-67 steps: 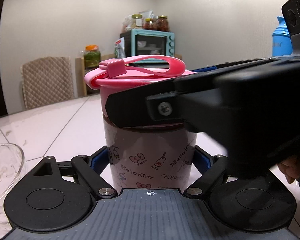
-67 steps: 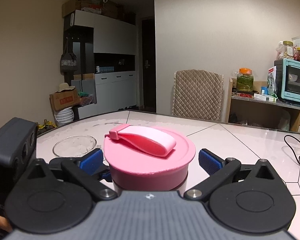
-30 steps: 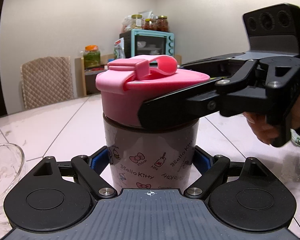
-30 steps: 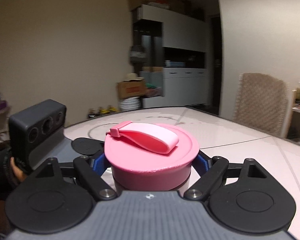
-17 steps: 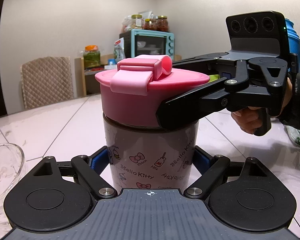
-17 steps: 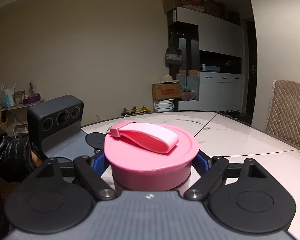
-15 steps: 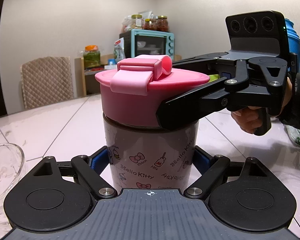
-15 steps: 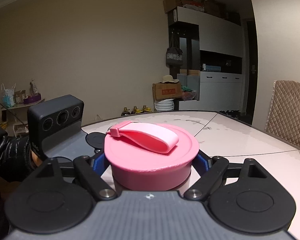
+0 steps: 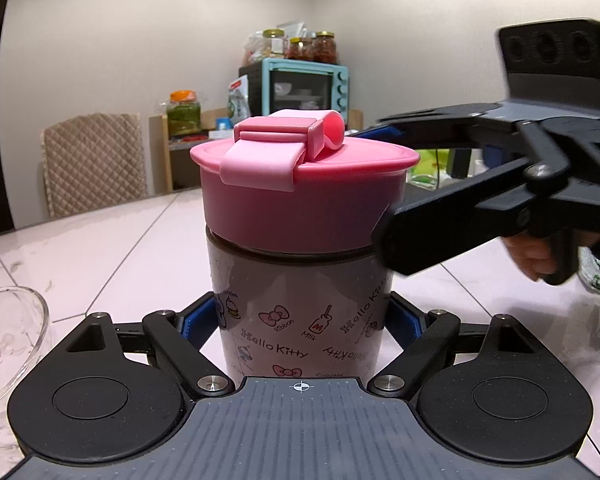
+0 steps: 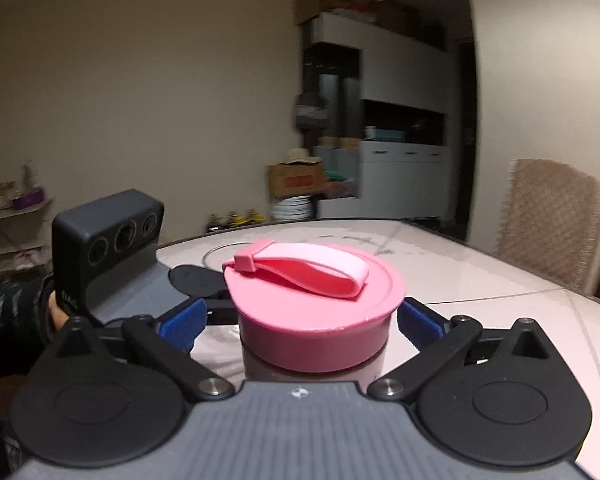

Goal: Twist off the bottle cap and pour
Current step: 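Twist the pink lid with the right gripper while the left gripper holds the bottle, then open the right gripper, swing back, and regrip the pink lid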

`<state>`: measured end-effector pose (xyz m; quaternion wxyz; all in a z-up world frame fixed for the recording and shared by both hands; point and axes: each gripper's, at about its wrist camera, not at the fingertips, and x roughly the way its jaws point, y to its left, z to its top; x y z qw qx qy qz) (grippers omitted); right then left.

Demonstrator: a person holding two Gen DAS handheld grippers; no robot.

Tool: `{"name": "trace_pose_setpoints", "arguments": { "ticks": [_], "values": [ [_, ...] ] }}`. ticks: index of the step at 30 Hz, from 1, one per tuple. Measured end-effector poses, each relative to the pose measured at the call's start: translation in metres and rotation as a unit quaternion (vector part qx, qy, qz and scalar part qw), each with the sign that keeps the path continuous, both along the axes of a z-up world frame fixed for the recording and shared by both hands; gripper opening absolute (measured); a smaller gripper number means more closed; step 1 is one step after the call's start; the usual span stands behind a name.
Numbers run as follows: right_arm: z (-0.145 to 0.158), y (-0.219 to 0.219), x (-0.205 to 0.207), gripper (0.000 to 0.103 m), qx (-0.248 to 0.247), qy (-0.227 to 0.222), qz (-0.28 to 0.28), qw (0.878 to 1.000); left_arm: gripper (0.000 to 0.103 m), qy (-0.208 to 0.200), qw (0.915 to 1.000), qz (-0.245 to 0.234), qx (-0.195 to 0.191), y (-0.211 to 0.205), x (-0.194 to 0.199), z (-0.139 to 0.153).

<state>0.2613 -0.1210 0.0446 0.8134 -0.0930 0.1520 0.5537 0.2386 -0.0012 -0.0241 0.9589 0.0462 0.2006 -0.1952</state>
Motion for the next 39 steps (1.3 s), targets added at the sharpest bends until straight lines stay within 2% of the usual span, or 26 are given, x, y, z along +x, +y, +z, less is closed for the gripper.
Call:
{"name": "trace_pose_setpoints", "arguments": {
  "ticks": [3,8,14,26,39],
  "values": [
    [0.002,0.001,-0.016,0.103,-0.001,-0.016,-0.063,0.998,0.090,0.000,1.0000,0.000,0.000,0.001,0.000,-0.001],
    [-0.002,0.005,-0.039,0.103,0.017,-0.017,-0.144,0.989,0.090,0.000,1.0000,-0.001,-0.001,0.001,0.000,-0.001],
    [-0.013,0.020,-0.053,0.103,0.025,-0.031,-0.208,0.977,0.090,0.000,1.0000,-0.001,-0.001,0.000,-0.001,-0.001],
    [-0.024,0.042,-0.043,0.103,0.027,-0.013,-0.240,0.970,0.090,0.000,1.0000,0.000,-0.001,0.001,-0.003,-0.002],
    [-0.026,0.050,-0.042,0.102,0.024,-0.020,-0.262,0.964,0.090,0.000,1.0000,0.000,0.000,0.000,-0.004,-0.001]
  ]
}}
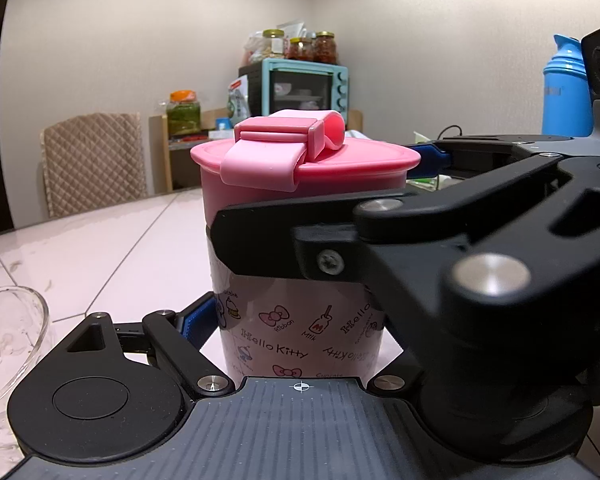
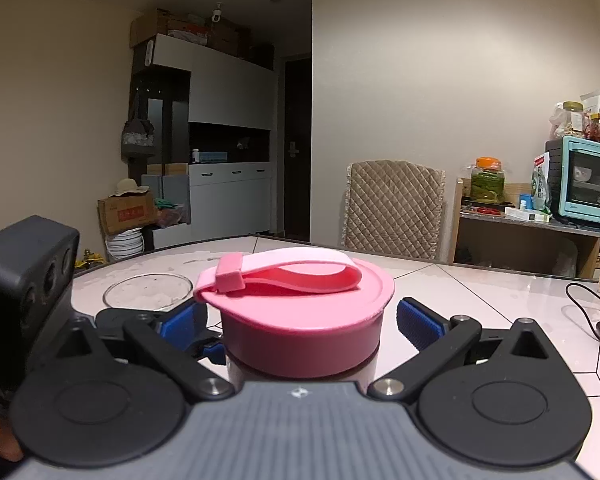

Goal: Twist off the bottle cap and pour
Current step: 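Open the right gripper, swing back, and regrip the pink lid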

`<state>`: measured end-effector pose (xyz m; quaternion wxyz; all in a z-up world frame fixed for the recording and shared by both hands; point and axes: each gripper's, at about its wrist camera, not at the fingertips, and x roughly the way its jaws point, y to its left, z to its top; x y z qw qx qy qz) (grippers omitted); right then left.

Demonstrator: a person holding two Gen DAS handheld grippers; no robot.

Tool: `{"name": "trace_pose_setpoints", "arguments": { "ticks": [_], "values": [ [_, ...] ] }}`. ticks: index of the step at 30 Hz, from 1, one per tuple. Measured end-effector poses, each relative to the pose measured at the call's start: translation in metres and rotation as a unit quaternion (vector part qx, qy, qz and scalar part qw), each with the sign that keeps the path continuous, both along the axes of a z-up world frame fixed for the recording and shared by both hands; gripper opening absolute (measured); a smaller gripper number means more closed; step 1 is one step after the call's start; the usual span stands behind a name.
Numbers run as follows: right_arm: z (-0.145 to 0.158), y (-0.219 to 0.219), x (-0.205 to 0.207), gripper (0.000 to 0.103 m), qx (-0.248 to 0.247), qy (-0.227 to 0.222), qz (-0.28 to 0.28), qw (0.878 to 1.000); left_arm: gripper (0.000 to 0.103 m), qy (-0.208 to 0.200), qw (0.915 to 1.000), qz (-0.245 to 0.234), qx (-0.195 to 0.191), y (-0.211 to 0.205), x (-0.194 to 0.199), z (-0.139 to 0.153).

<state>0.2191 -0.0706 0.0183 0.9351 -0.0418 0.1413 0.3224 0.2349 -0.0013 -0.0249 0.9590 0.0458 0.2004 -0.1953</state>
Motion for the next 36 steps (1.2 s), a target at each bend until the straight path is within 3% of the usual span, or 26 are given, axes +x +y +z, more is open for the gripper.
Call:
{"name": "trace_pose_setpoints", "arguments": {
  "ticks": [12,21,28,34,36],
  "values": [
    [0.002,0.000,0.001,0.086,-0.002,0.003,0.000,1.000,0.090,0.000,1.0000,0.000,0.000,-0.002,0.002,0.001],
    [0.005,-0.007,0.005,0.085,-0.005,0.008,0.039,0.999,0.090,0.000,1.0000,0.000,0.000,-0.002,0.001,0.001],
    [0.007,-0.027,0.022,0.085,-0.016,0.008,0.140,0.990,0.090,0.000,1.0000,0.001,0.000,-0.004,0.001,0.001],
    [0.012,-0.042,0.043,0.085,-0.019,0.011,0.239,0.971,0.090,0.000,1.0000,0.000,0.000,-0.004,0.001,0.001],
    [0.013,-0.047,0.054,0.085,-0.018,0.013,0.285,0.958,0.090,0.000,1.0000,0.000,0.000,-0.003,0.000,0.001]
  ]
}}
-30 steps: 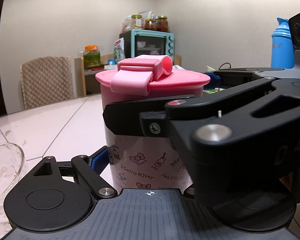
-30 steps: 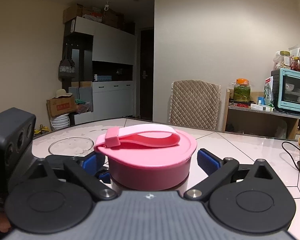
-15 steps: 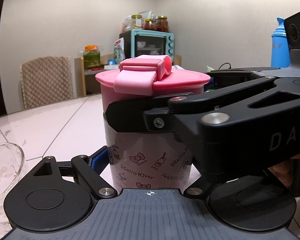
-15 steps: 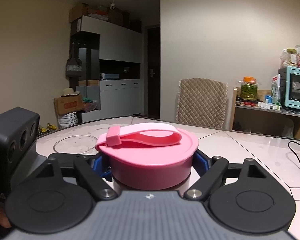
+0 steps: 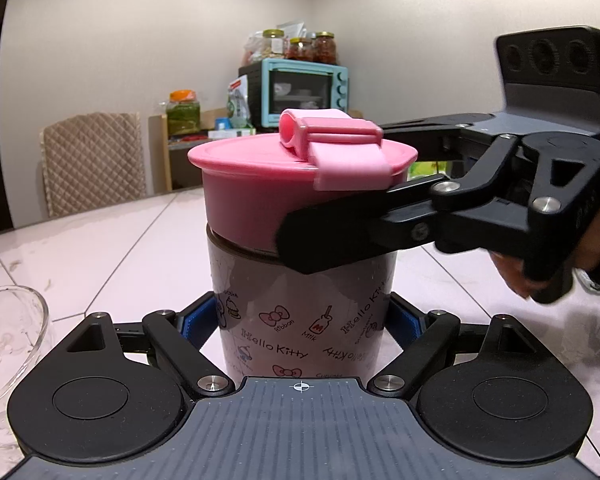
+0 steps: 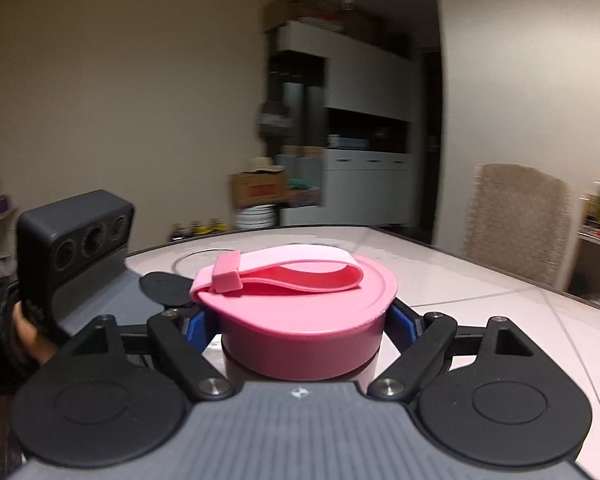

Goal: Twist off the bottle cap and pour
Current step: 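Open the right gripper, swing back, and regrip the pink lid, then twist the pink lid again with the right gripper while the left gripper holds the bottle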

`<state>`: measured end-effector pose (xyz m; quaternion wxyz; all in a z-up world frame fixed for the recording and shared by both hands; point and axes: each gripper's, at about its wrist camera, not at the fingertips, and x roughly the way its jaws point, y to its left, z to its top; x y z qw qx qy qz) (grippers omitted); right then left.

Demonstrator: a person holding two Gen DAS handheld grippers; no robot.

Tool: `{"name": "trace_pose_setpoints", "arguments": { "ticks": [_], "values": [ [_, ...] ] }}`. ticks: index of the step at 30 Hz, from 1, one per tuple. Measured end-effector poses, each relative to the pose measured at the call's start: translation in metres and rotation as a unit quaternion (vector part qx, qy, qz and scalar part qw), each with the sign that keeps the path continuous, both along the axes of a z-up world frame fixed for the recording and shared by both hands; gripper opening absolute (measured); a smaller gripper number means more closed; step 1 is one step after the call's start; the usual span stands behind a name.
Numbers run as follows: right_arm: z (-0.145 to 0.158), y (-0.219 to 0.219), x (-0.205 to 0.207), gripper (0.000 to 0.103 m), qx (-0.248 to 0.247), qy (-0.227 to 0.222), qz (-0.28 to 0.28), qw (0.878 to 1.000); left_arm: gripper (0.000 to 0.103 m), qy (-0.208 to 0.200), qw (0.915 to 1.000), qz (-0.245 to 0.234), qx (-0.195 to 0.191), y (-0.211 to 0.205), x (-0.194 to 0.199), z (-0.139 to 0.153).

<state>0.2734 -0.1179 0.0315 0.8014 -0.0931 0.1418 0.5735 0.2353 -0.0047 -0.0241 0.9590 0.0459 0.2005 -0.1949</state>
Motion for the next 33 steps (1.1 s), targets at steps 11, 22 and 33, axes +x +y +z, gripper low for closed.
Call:
{"name": "trace_pose_setpoints", "arguments": {
  "ticks": [11,22,33],
  "values": [
    [0.009,-0.006,0.013,0.085,0.004,0.008,0.061,0.998,0.090,0.000,1.0000,0.000,0.000,0.000,-0.002,0.000],
    [0.017,-0.006,-0.018,0.096,-0.005,0.008,-0.053,0.999,0.090,0.000,1.0000,0.000,0.000,0.000,-0.003,0.000],
    [0.009,-0.001,-0.061,0.099,0.026,-0.009,-0.209,0.977,0.090,0.000,1.0000,0.000,0.000,-0.001,-0.003,0.000]
  ]
}}
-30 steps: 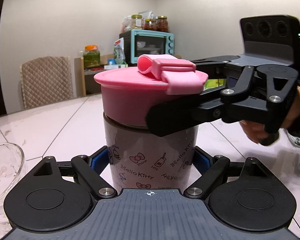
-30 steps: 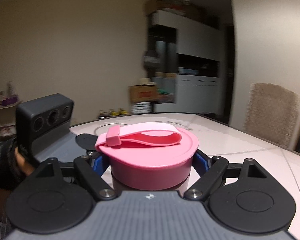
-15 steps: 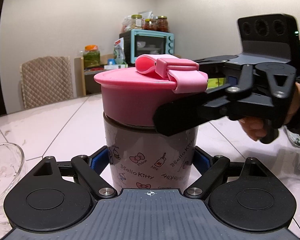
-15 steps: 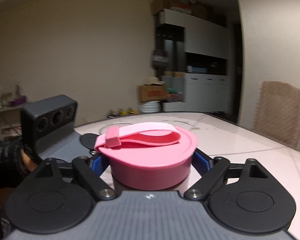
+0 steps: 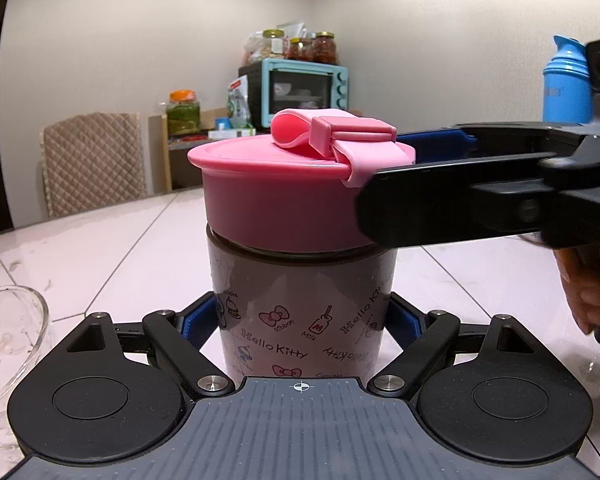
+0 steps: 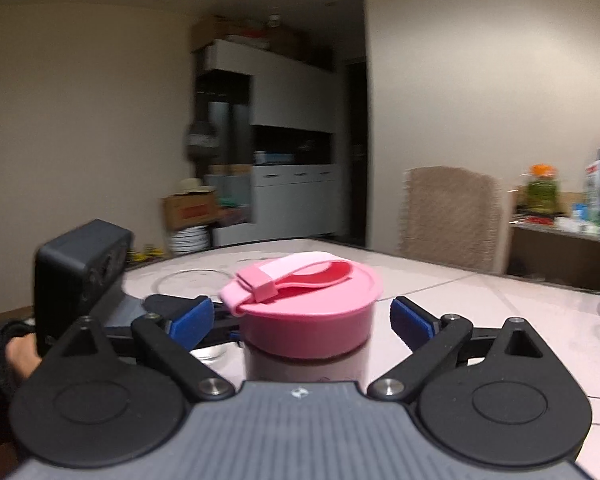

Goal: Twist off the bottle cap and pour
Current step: 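Twist the pink lid again with the right gripper while the left gripper holds the bottle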

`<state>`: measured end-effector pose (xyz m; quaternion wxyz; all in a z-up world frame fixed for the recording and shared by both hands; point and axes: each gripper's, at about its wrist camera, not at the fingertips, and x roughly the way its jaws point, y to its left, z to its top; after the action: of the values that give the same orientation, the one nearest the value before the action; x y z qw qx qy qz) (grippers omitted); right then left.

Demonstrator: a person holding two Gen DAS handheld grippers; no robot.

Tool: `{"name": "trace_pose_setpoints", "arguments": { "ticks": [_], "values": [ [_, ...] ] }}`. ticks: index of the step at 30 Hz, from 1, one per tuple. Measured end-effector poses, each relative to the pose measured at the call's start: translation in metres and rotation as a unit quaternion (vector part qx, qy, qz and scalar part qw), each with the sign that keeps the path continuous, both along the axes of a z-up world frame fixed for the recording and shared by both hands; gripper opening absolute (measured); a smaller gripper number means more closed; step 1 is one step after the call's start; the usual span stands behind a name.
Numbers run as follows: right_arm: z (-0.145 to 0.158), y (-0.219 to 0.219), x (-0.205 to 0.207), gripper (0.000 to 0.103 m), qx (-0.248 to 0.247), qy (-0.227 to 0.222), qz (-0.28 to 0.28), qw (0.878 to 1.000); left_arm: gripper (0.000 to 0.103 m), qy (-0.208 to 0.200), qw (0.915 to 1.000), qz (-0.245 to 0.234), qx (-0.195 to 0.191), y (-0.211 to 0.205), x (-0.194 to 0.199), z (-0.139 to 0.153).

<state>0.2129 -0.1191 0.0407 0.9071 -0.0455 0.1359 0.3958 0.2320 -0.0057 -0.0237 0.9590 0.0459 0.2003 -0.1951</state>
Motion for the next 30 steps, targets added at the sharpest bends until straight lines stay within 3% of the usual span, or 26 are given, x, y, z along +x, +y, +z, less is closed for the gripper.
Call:
{"name": "trace_pose_setpoints", "arguments": {
  "ticks": [14,30],
  "values": [
    [-0.020,0.022,0.003,0.099,0.011,0.009,-0.043,0.999,0.090,0.000,1.0000,0.000,0.000,-0.001,-0.001,0.000],
    [-0.018,0.042,0.005,0.098,0.003,0.003,-0.073,0.997,0.090,0.000,1.0000,0.000,0.000,0.000,-0.002,-0.001]
  ]
}}
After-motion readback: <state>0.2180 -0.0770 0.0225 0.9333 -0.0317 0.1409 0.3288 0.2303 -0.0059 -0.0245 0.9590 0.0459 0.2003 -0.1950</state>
